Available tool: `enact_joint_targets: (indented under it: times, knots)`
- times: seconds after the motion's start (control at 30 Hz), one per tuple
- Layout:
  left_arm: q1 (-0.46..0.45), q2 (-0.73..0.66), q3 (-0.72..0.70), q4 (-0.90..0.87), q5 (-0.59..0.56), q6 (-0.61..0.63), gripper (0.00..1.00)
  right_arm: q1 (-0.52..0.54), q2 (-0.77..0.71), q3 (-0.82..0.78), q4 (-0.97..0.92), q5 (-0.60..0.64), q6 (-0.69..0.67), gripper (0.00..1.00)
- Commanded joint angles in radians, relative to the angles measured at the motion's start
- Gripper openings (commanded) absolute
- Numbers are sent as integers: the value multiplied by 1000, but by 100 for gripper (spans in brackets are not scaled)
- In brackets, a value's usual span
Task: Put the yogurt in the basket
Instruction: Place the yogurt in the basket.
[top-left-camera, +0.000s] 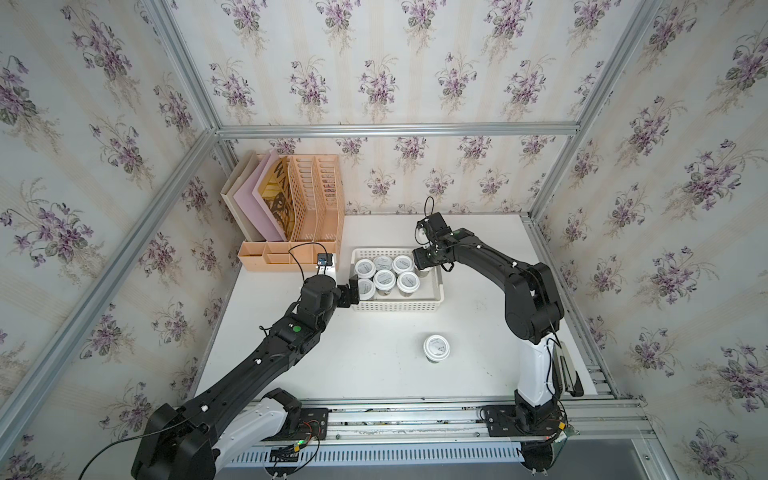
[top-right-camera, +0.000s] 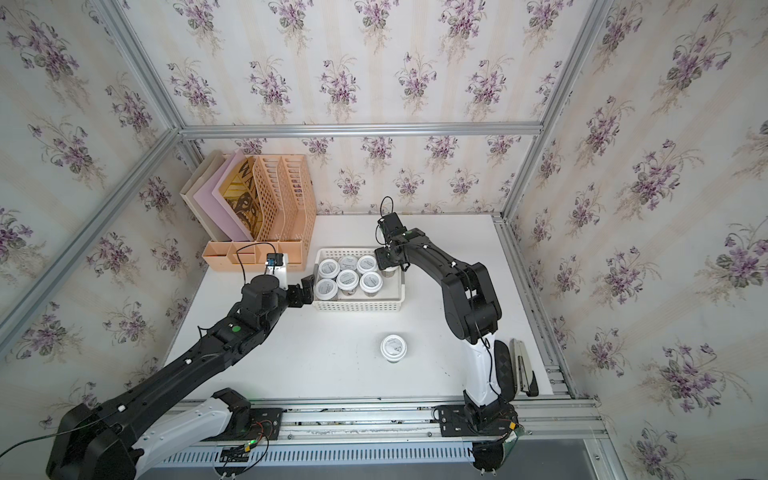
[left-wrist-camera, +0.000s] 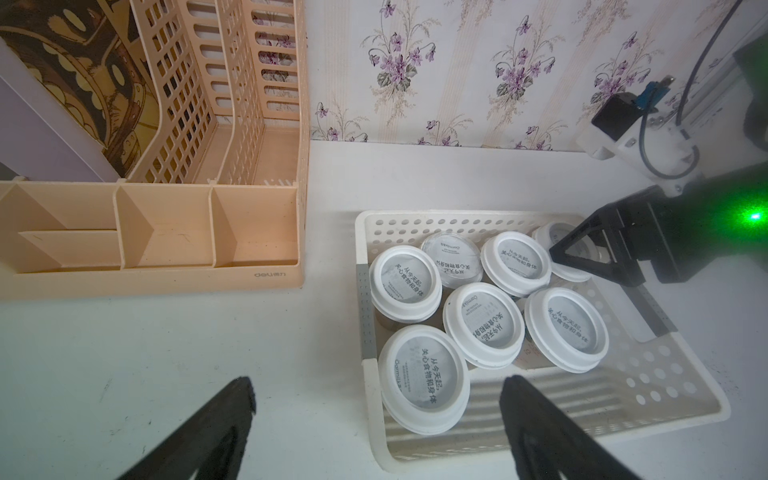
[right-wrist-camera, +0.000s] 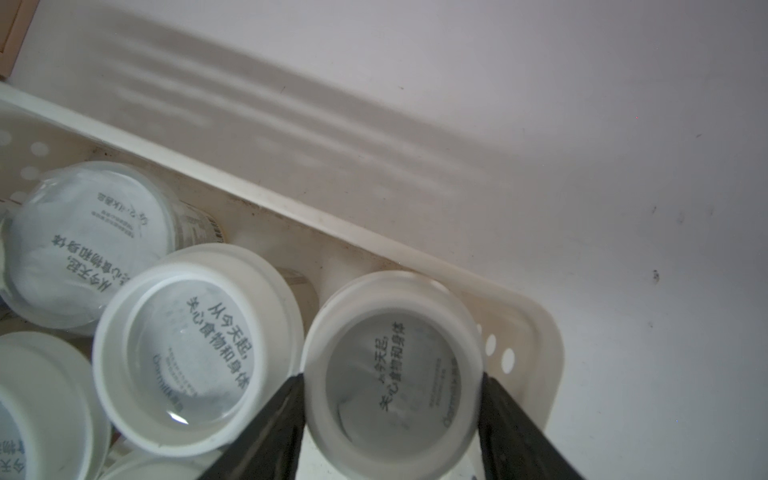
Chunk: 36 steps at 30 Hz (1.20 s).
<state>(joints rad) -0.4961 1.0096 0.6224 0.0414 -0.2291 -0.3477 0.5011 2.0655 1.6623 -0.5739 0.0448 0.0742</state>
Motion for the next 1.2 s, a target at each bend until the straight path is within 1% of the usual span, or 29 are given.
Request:
enact_joint_targets:
  times: [0.0,0.23,0.47,0.53,0.73,0.97,1.17]
  knots:
    - [2,3,4,27,0,-1,96,1,13,3,-14,-3,-7,67]
    - [2,1,5,25,-1,-1,96,1,16,2,-11,-10,-5,67]
    - [4,3,5,25,-2,-1,97,1,1,-9,3,-6,-6,70]
    - [4,3,5,26,-4,-2,97,0,-2,-9,7,-11,-5,71]
    - [6,0,3,22,-8,-3,97,1,-20,-17,3,-14,-4,80]
    - [11,0,2,22,-6,-4,97,1,-96,-42,2,-15,5,86]
    - [10,-2,2,21,-4,-5,97,6,-185,-106,14,-25,26,88]
